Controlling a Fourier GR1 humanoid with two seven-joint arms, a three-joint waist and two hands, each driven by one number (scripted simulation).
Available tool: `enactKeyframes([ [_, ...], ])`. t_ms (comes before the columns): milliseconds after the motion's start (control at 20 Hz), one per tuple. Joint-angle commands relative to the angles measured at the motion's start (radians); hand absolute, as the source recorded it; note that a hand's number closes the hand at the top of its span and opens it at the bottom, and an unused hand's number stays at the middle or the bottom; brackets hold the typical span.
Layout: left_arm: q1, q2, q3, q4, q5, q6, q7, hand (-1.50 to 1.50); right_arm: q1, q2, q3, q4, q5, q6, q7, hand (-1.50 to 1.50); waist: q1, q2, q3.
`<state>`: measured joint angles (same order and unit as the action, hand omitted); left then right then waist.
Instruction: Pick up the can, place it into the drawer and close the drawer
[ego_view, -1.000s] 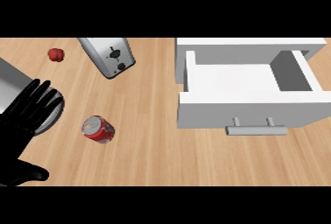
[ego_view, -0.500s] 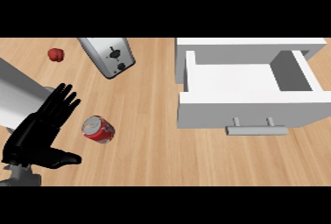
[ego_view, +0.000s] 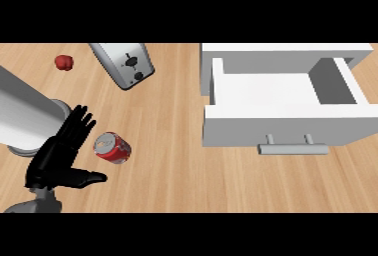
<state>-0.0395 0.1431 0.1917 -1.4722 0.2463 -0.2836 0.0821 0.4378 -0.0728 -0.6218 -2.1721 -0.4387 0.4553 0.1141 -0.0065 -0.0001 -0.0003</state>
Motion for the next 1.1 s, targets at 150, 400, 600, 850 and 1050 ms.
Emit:
enactKeyframes([
  [150, -0.013, 0.027, 0.04, 0.206, -0.048, -0.034, -0.177, -1.5, -0.031, 0.023, -0.016, 0.022, 0.004, 0.019, 0.021, -1.5, 0.0, 0.0, 0.0],
  [400, -0.049, 0.096, 0.088, 0.396, -0.046, -0.1, -0.269, -1.5, -0.007, 0.009, -0.061, -0.013, -0.046, 0.048, 0.039, -1.5, -0.002, 0.0, 0.0],
  [600, -0.115, 0.07, 0.054, 0.533, -0.097, -0.092, -0.347, -1.5, -0.047, -0.007, -0.088, 0.003, -0.058, 0.043, 0.069, -1.5, -0.002, 0.001, 0.0],
  [850, -0.188, 0.07, 0.069, 0.71, -0.118, -0.082, -0.442, -1.5, -0.053, 0.028, -0.076, -0.055, -0.054, 0.031, 0.107, -1.5, -0.003, 0.001, -0.001],
  [1050, -0.252, 0.095, 0.075, 0.832, -0.124, -0.11, -0.48, -1.5, -0.065, 0.017, -0.106, 0.023, -0.041, 0.083, 0.07, -1.5, -0.004, 0.002, 0.0],
])
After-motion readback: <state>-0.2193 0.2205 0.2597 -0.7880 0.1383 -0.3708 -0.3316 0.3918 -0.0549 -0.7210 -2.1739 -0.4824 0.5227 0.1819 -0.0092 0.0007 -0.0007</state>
